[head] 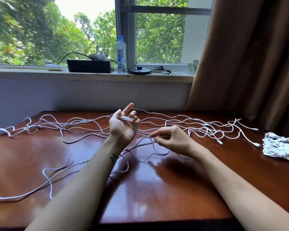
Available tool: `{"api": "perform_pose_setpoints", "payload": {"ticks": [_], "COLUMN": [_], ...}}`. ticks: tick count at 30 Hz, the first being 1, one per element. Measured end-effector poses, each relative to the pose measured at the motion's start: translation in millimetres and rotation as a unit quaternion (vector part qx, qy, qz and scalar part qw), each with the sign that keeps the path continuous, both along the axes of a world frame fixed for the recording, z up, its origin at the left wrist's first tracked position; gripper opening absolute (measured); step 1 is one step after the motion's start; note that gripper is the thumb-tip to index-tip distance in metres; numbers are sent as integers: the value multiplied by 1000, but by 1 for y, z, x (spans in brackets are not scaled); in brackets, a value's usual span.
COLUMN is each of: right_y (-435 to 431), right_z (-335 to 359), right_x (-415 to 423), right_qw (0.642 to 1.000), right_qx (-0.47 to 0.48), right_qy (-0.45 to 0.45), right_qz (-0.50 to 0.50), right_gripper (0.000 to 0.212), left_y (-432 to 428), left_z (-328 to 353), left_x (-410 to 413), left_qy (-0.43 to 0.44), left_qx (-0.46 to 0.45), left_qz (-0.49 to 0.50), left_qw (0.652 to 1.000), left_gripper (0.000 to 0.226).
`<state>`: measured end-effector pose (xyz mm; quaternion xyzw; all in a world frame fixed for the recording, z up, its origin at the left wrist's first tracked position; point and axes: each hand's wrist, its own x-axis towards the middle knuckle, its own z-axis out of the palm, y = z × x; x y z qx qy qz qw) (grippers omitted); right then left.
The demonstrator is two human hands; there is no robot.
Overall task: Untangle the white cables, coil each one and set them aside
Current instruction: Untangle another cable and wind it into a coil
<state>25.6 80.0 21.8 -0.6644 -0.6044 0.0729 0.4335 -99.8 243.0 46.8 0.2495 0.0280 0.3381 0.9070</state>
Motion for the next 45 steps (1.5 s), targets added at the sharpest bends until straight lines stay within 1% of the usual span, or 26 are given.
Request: {"api": "perform_pose_setpoints", "payload": {"ticks": [2, 6, 9, 11, 13, 16, 19, 22, 24, 27, 29, 33, 39, 42, 45], "right_y": [-2, -3, -4, -5, -5, -2, -2, -4, -6, -5, -2, -5, -10, -9, -5], "right_z": [3, 2, 4, 5, 5, 6, 8, 8, 8, 9, 9, 11, 13, 13, 12], "right_x": [-1, 2, 5, 5, 6, 12, 14, 12, 12, 10, 7, 8, 9, 6, 9], "right_qw": [1000, 999, 999, 999, 997, 979, 951, 938, 939, 951, 946, 921, 906, 904, 907], "right_qx": [-3, 24, 40, 42, 55, 76, 64, 57, 93, 161, 192, 240, 265, 271, 271], "right_qy": [17, 13, 28, 16, -30, -126, -191, -229, -249, -236, -245, -270, -245, -248, -256], "right_qz": [1, -21, -18, -15, -43, -143, -236, -254, -220, -120, -92, -146, -219, -220, -195], "right_gripper": [23, 23, 19, 19, 16, 13, 22, 30, 27, 10, 6, 18, 30, 31, 24], "left_y": [-3, -9, -12, -11, -9, -8, -9, -9, -10, -14, -18, -23, -27, -28, -31], "left_z": [-1, -4, -5, -6, -6, -5, -5, -8, -10, -9, -9, -11, -11, -13, -14], "left_x": [2, 7, 12, 13, 12, 11, 13, 14, 14, 14, 12, 10, 9, 8, 5], "left_qy": [45, 111, 134, 140, 142, 141, 147, 164, 174, 179, 189, 202, 208, 201, 189], "left_qx": [37, 120, 164, 173, 171, 161, 180, 208, 230, 257, 276, 320, 374, 413, 444], "left_qz": [21, 79, 127, 133, 115, 116, 144, 155, 144, 123, 95, 34, 10, -30, -79], "left_qw": [998, 983, 969, 966, 968, 970, 962, 952, 947, 941, 938, 925, 904, 888, 872], "left_gripper": [41, 43, 39, 36, 35, 34, 32, 33, 35, 34, 35, 47, 53, 57, 65]}}
